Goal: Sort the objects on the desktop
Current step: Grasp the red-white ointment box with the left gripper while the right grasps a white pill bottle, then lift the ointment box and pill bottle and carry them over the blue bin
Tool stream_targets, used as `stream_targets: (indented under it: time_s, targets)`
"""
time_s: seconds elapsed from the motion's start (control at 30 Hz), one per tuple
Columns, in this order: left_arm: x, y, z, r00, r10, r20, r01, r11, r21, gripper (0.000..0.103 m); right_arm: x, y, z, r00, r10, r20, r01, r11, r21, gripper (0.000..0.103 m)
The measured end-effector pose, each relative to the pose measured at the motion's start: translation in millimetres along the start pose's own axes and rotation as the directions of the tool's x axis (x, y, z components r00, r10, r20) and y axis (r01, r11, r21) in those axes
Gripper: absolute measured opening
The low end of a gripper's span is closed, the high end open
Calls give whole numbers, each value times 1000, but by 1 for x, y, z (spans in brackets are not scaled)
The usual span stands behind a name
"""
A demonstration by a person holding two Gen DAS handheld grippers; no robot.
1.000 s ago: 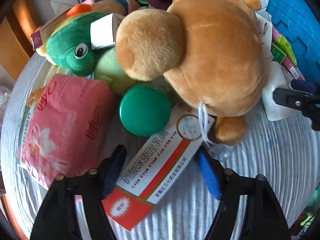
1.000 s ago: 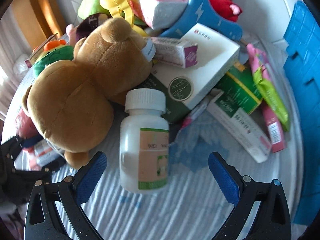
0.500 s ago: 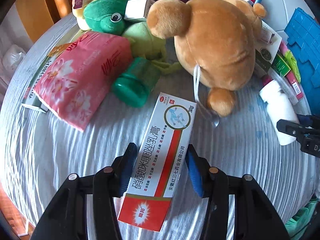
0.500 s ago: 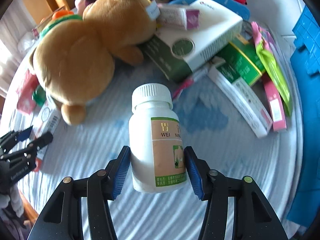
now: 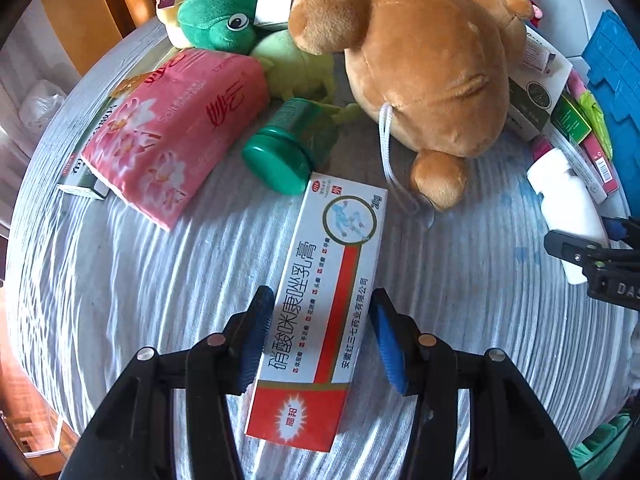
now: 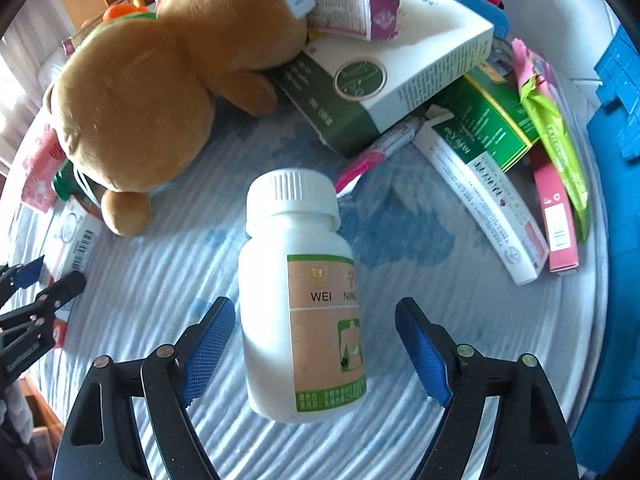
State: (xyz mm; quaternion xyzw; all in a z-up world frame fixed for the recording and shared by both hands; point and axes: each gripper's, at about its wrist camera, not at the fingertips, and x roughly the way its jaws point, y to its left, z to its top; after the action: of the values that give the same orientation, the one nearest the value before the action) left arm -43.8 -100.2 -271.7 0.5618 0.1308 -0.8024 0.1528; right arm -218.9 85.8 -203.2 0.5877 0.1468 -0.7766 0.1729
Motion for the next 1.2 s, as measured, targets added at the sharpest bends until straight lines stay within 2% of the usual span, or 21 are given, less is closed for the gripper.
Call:
stream_targets:
  time_s: [0.03, 0.1, 0.23, 0.47, 0.57, 0.63, 0.67, 0.87, 0.93, 1.0, 1.13, 1.2]
  targets:
    - [-2, 0, -3, 1000, 1, 2, -1, 1000, -8, 46, 1, 1, -1, 1000, 6, -4, -6, 1000, -5, 57]
    - [-5, 1, -9, 1000, -5, 4, 5, 999, -32, 45, 0, 2, -4, 1000, 8, 0, -8, 1000, -24, 53]
    - [-22, -1, -19, 999, -17, 37, 19, 998, -57, 45, -14, 0, -11, 999, 36, 34, -36, 999, -24, 52]
    - [-76, -31, -16, 987, -37, 159, 40, 999, -15, 45, -67, -9, -20, 986, 51, 157, -46, 998, -35, 52]
    - [-97, -39, 18, 976, -50, 212, 49, 999, 11, 45, -90, -16, -20, 975, 54, 216, -46, 998, -39, 51]
    - [-108, -42, 26, 967, -62, 247, 57, 998, 29, 45, -103, -22, -21, 965, 58, 255, -50, 998, -37, 50]
    - [-102, -43, 59, 962, -67, 265, 59, 997, 40, 45, -114, -27, -23, 960, 60, 275, -52, 998, -36, 50]
    - [-149, -87, 79, 924, -115, 366, 79, 991, 110, 45, -160, -31, -15, 906, 45, 422, -38, 999, -25, 47]
    - [-157, -103, 84, 913, -133, 385, 88, 987, 132, 45, -166, -39, -20, 900, 36, 434, -32, 999, -18, 44]
    - [-161, -114, 86, 910, -140, 389, 89, 985, 147, 45, -167, -50, -22, 904, 23, 427, -22, 1000, -8, 44]
    - [-154, -125, 86, 921, -149, 359, 98, 983, 157, 45, -131, -68, -30, 942, 36, 332, -51, 998, 35, 44]
    - [-151, -128, 85, 925, -148, 350, 98, 983, 157, 45, -121, -74, -36, 950, 46, 308, -62, 997, 43, 44]
